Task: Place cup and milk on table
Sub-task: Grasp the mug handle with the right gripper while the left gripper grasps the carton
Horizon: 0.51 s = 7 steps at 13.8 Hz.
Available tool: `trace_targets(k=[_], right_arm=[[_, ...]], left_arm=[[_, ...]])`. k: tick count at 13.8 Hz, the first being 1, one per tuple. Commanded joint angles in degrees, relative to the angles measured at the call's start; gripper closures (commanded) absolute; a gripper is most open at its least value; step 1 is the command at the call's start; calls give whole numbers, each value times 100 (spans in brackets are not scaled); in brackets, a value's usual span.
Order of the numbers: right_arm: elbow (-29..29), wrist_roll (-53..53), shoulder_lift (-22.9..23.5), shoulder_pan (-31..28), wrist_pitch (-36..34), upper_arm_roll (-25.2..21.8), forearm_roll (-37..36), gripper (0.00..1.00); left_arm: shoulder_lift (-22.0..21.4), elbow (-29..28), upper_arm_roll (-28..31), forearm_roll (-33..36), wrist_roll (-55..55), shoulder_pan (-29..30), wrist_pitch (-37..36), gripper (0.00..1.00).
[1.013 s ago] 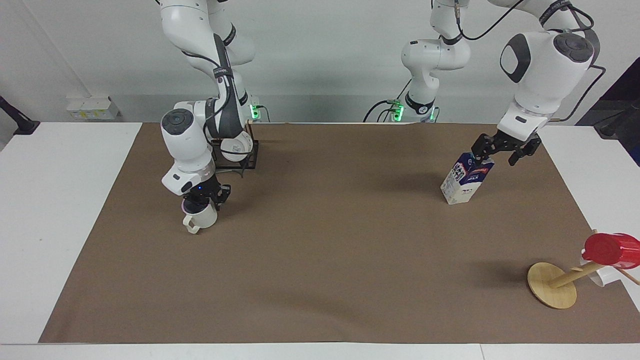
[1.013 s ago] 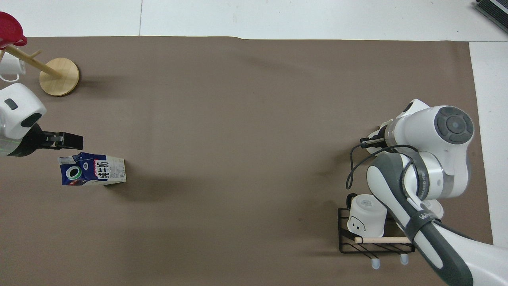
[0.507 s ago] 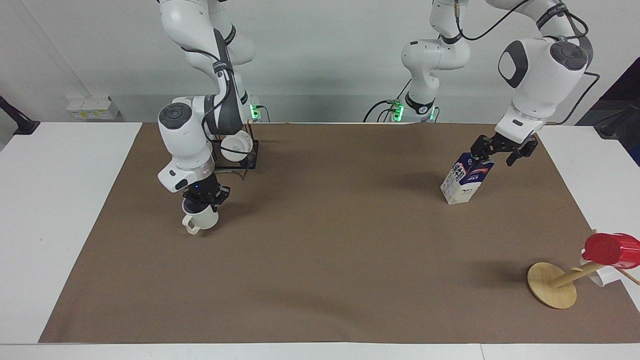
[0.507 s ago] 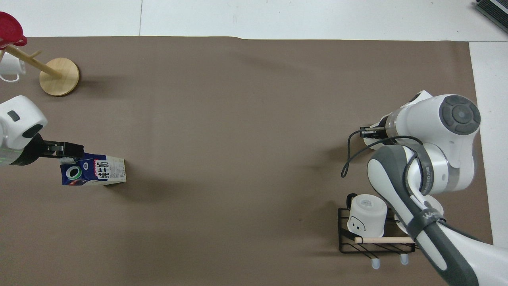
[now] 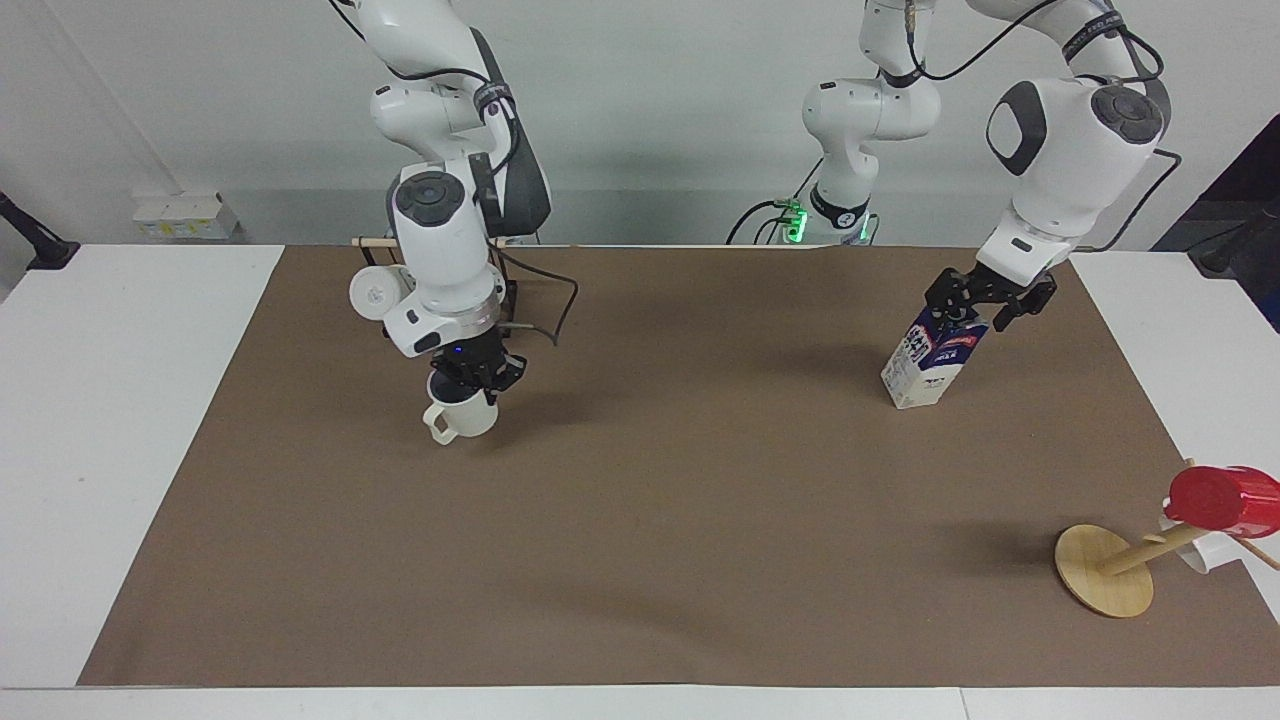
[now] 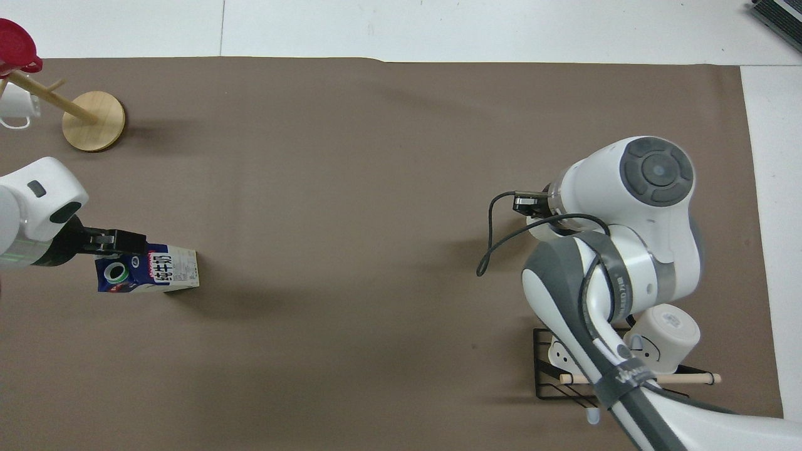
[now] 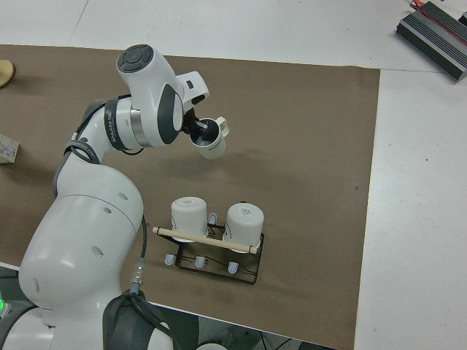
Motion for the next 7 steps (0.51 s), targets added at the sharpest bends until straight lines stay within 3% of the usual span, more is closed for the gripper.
trace_targets(k=[1,3,6,7], right_arm=[[250,443,83,358,-19,6,80,100],[540,925,346,691,-1,14,80,100],[1024,1532,768,1088,-1,14,81,100],[1147,1699,934,1211,-1,14,46,100]], left_arm=[[-264,-556,40,-51,-44,-41,390,0],[-422,-882,40,-51,-36,-23,681,0],[-423,-875,40,-51,-18,-41,682,3],[-423,-875,40,-42,-1,-32,682,28]])
